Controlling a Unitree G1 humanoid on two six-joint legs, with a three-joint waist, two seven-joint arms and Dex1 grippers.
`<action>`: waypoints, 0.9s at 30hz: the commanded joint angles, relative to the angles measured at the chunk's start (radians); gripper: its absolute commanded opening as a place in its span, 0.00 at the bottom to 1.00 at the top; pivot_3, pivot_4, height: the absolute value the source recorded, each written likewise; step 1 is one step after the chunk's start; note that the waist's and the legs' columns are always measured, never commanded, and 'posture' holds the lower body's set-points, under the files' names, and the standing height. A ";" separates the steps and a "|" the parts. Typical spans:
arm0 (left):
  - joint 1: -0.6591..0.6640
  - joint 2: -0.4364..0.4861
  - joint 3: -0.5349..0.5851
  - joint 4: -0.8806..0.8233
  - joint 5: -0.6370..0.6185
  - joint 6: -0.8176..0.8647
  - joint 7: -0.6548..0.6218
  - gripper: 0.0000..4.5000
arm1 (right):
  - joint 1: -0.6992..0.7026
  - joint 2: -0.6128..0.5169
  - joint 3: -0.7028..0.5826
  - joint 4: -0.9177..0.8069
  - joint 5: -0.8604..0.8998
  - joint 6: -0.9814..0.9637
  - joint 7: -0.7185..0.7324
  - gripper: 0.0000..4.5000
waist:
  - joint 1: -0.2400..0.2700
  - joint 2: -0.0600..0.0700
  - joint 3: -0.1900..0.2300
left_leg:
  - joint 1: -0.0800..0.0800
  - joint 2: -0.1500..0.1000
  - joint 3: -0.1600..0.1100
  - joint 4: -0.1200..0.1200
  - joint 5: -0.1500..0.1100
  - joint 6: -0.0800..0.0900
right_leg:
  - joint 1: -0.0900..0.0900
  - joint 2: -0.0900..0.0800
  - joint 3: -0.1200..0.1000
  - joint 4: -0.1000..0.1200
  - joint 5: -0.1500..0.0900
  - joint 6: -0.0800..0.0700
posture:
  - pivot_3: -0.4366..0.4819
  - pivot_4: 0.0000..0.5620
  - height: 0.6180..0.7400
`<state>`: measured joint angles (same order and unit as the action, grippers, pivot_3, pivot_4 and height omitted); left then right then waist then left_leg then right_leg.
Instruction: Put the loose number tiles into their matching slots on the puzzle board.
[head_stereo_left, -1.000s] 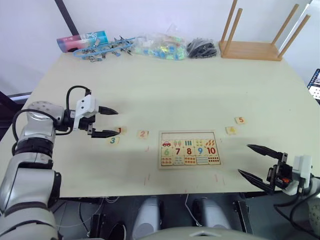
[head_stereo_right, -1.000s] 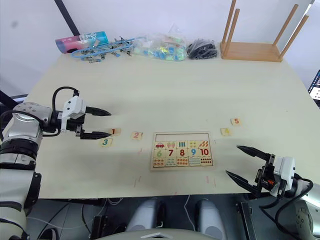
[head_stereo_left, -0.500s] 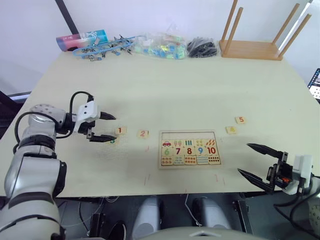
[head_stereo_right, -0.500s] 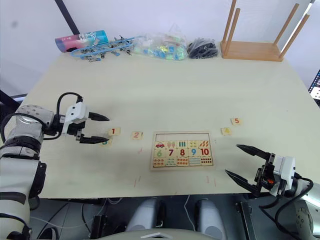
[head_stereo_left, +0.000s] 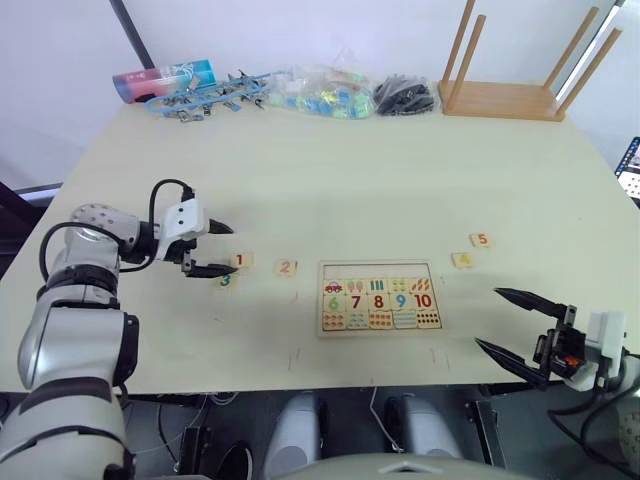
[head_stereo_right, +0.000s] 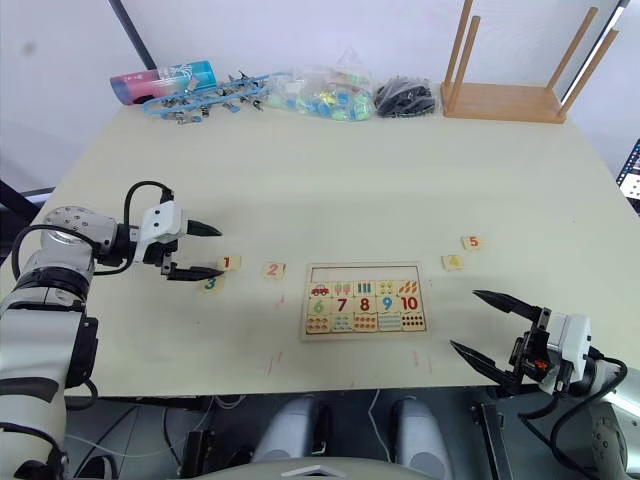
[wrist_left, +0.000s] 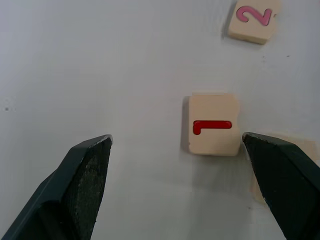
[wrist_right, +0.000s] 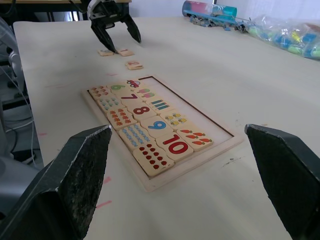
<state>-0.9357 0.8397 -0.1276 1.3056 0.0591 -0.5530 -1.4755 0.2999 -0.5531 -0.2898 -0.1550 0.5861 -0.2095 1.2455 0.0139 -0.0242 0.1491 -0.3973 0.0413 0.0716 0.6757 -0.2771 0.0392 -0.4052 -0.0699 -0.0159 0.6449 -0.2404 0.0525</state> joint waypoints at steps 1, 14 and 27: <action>-0.018 -0.002 0.020 0.009 0.026 0.004 0.038 0.99 | 0.009 -0.004 -0.022 -0.036 0.014 -0.023 -0.006 1.00 | 0.000 0.000 0.000 | 0.000 0.000 0.000 0.000 0.000 0.000 | 0.000 0.000 0.000 0.000 0.000 0.000 | 0.48 0.27 0.98; -0.011 -0.031 0.047 0.014 0.034 0.037 -0.033 0.99 | 0.017 -0.011 -0.024 -0.045 0.012 -0.028 -0.019 1.00 | 0.001 0.000 0.000 | 0.000 0.000 0.000 0.003 0.000 0.000 | 0.000 0.000 0.000 0.002 0.000 0.000 | 0.48 0.27 0.98; 0.001 -0.025 0.044 0.017 0.063 0.075 -0.082 0.20 | 0.012 -0.017 -0.027 -0.040 0.013 -0.028 -0.018 1.00 | 0.000 0.000 -0.001 | 0.000 0.000 0.000 0.004 0.000 0.000 | 0.000 0.000 0.000 0.003 0.000 0.000 | 0.48 0.27 0.98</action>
<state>-0.9384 0.7987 -0.0861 1.3104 0.1050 -0.4888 -1.5500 0.3138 -0.5576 -0.2899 -0.1757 0.5859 -0.2228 1.2301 0.0137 -0.0238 0.1485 -0.3973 0.0413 0.0713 0.6797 -0.2771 0.0393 -0.4048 -0.0698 -0.0157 0.6479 -0.2402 0.0528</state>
